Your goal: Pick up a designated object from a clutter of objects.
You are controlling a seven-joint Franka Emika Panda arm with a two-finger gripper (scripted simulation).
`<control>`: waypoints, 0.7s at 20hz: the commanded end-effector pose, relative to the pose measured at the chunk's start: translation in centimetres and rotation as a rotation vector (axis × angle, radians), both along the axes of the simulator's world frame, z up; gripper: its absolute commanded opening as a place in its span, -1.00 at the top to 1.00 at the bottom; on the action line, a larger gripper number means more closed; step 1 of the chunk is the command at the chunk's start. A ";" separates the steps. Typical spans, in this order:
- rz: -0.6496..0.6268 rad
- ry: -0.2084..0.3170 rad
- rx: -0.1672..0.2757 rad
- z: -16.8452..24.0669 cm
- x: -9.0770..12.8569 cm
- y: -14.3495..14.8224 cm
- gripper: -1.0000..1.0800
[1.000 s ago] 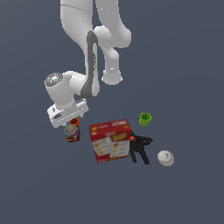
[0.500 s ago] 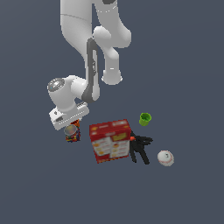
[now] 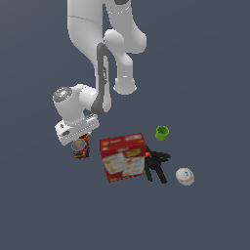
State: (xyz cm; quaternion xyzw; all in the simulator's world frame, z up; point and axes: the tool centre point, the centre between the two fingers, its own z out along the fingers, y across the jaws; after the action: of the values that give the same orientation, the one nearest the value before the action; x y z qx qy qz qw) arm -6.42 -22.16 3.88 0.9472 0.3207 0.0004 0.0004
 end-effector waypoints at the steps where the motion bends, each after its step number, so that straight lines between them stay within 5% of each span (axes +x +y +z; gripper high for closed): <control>1: 0.000 0.000 0.000 0.1 0.0 0.1 1.00; 14: 0.000 0.000 0.000 6.0 2.0 3.2 1.00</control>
State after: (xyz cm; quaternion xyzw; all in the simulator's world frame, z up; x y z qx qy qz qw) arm -4.89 -19.54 8.71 0.9474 0.3202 -0.0009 -0.0004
